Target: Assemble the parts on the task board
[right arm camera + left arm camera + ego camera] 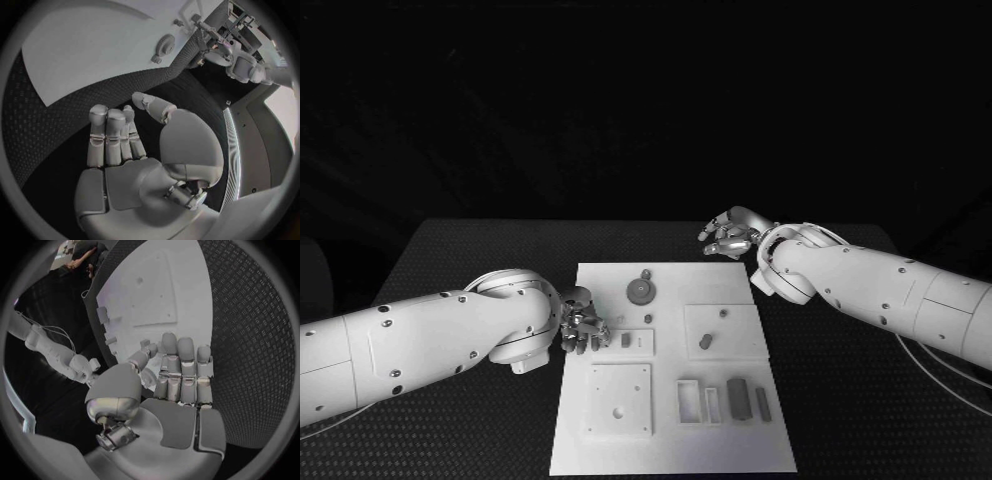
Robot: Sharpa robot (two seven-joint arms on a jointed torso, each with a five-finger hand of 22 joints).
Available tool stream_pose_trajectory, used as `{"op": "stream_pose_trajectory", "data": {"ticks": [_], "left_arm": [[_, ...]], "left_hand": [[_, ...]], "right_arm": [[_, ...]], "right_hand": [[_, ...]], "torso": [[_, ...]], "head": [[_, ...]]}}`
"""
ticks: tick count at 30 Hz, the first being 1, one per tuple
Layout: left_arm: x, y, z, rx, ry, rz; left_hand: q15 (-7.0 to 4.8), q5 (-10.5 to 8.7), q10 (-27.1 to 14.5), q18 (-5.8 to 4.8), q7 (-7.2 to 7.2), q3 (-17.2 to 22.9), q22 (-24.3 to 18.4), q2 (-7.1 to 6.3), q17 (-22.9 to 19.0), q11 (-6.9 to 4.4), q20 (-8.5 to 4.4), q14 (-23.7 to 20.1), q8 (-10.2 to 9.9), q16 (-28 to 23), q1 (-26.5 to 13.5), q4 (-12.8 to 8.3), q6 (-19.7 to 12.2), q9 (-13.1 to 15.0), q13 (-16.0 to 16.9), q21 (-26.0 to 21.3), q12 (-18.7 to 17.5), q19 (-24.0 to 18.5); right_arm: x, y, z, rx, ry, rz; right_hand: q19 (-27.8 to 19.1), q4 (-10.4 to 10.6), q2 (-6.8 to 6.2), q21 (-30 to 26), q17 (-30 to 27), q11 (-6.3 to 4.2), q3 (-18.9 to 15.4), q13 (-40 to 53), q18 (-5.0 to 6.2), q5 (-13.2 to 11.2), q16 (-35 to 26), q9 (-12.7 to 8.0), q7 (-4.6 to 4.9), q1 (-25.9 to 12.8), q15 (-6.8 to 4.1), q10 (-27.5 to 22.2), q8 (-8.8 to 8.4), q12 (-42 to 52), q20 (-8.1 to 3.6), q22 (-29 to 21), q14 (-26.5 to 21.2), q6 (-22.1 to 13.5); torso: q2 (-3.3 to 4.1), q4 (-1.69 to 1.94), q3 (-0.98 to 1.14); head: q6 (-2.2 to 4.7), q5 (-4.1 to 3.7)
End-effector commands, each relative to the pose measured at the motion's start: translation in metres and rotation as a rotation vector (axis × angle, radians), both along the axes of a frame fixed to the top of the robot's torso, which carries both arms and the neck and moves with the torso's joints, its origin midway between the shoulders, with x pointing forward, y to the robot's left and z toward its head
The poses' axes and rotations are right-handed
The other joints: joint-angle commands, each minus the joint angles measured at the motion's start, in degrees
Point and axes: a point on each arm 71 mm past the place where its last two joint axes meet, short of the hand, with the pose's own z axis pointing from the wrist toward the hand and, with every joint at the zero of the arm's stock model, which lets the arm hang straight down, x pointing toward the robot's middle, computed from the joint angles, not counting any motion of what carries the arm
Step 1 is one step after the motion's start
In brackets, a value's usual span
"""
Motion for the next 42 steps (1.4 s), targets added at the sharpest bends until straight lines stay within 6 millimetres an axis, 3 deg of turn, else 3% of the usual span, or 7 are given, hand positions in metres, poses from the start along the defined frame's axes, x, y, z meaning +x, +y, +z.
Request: {"op": "stream_pose_trajectory", "data": {"ticks": [1, 9, 11, 30, 34, 38, 42], "left_arm": [[-0.001, -0.002, -0.004, 0.009, 0.003, -0.009], [0.001, -0.005, -0.009, 0.003, 0.000, 0.006], [0.001, -0.005, -0.010, 0.006, 0.003, 0.004], [0.003, 0.002, -0.011, 0.047, 0.003, 0.033], [0.004, 0.004, -0.011, 0.047, -0.004, 0.045], [0.005, 0.006, -0.010, 0.043, -0.014, 0.057], [0.006, 0.007, -0.010, 0.041, -0.019, 0.065]], "left_hand": [[-0.43, -0.52, 1.78, -0.24, 0.25, 2.46, -0.10, 0.15, 0.00, -1.67, -6.81, 0.01, -0.32, 0.19, 0.33, -1.81, 0.00, -0.21, 0.06, 0.35, 0.10, 0.52], [-0.52, -3.35, 1.41, -0.36, 0.43, 2.66, -0.41, -1.19, -0.25, -1.50, -6.92, -0.29, -1.11, -0.29, 0.45, -0.26, -0.14, -0.75, 0.05, 0.40, -0.34, 0.43], [-0.48, -5.76, 1.28, -0.41, 0.42, 2.64, -0.49, -1.67, -0.32, -1.46, -6.93, -0.41, -1.19, -0.44, 0.47, 0.58, -0.06, -0.79, 0.06, 0.38, -0.45, 0.27], [-0.55, -8.25, 0.83, -0.44, 0.45, 1.60, -0.86, -6.67, -0.40, -1.52, -7.01, -0.61, -1.61, -0.67, -0.48, 4.75, -0.24, -0.89, 0.31, 0.48, -0.67, -0.12], [-0.86, -16.08, 0.67, -0.23, 0.32, 0.41, -1.10, -11.20, -0.40, -1.68, -7.26, -0.50, -1.75, -0.66, -2.60, 7.01, -0.46, -0.88, 0.46, 0.50, -0.67, 0.08], [-0.87, -16.43, 0.55, -0.26, 0.37, -0.81, -1.26, -13.92, -0.35, -1.67, -7.27, -0.55, -1.79, -0.59, -4.67, 8.90, -0.57, -0.78, 0.63, 0.49, -0.59, 0.06], [-0.85, -16.34, -0.10, -0.04, 0.40, -4.28, -1.44, -15.06, -0.31, -1.66, -7.35, -1.07, -2.00, -0.66, -7.50, 9.50, -1.11, -0.64, 0.79, 0.26, -0.71, -0.39]], "right_arm": [[-0.001, 0.002, 0.000, 0.003, 0.001, 0.013], [-0.001, 0.002, 0.000, 0.004, 0.002, 0.014], [-0.001, 0.002, 0.000, 0.005, 0.002, 0.014], [-0.001, 0.001, 0.000, 0.005, 0.003, 0.012], [-0.001, 0.001, 0.000, 0.004, 0.003, 0.012], [-0.001, 0.001, 0.000, 0.004, 0.002, 0.010], [-0.001, 0.001, 0.000, 0.005, 0.003, 0.011]], "right_hand": [[0.14, 0.20, 0.11, -0.40, -0.08, -0.10, 0.20, -0.09, 1.80, 0.22, 0.27, -0.07, 0.57, -0.37, 0.03, -0.13, 0.22, 0.23, -0.29, 0.08, -0.50, -0.20], [0.14, 0.20, 0.11, -0.41, -0.09, -0.10, 0.20, -0.11, 1.80, 0.23, 0.27, -0.07, 0.57, -0.37, 0.03, -0.14, 0.21, 0.24, -0.29, 0.09, -0.50, -0.20], [0.14, 0.20, 0.11, -0.41, -0.09, -0.10, 0.20, -0.11, 1.80, 0.23, 0.27, -0.07, 0.57, -0.37, 0.03, -0.14, 0.21, 0.24, -0.29, 0.09, -0.50, -0.20], [0.13, 0.20, 0.09, -0.42, -0.10, -0.10, 0.19, -0.14, 1.80, 0.23, 0.27, -0.08, 0.57, -0.39, 0.03, -0.15, 0.21, 0.26, -0.29, 0.09, -0.51, -0.22], [0.13, 0.20, 0.08, -0.42, -0.11, -0.10, 0.18, -0.15, 1.80, 0.23, 0.27, -0.08, 0.57, -0.40, 0.03, -0.16, 0.21, 0.26, -0.29, 0.10, -0.51, -0.22], [0.14, 0.20, 0.07, -0.42, -0.11, -0.10, 0.17, -0.15, 1.80, 0.24, 0.28, -0.08, 0.57, -0.41, 0.03, -0.16, 0.21, 0.26, -0.29, 0.10, -0.51, -0.23], [0.14, 0.20, 0.07, -0.42, -0.11, -0.10, 0.17, -0.16, 1.80, 0.24, 0.28, -0.08, 0.57, -0.41, 0.03, -0.16, 0.20, 0.27, -0.29, 0.10, -0.51, -0.23]], "torso": [[0.03, 0.00, 0.01], [0.05, -0.08, 0.04], [0.04, -0.10, 0.05], [0.03, -0.03, -0.02], [0.03, -0.04, -0.04], [0.05, -0.05, -0.05], [0.02, -0.02, -0.05]], "head": [[0.02, 0.05], [0.04, -0.01], [0.02, -0.10], [-0.19, -0.31], [-0.20, -0.39], [-0.21, -0.43], [-0.15, -0.45]]}}
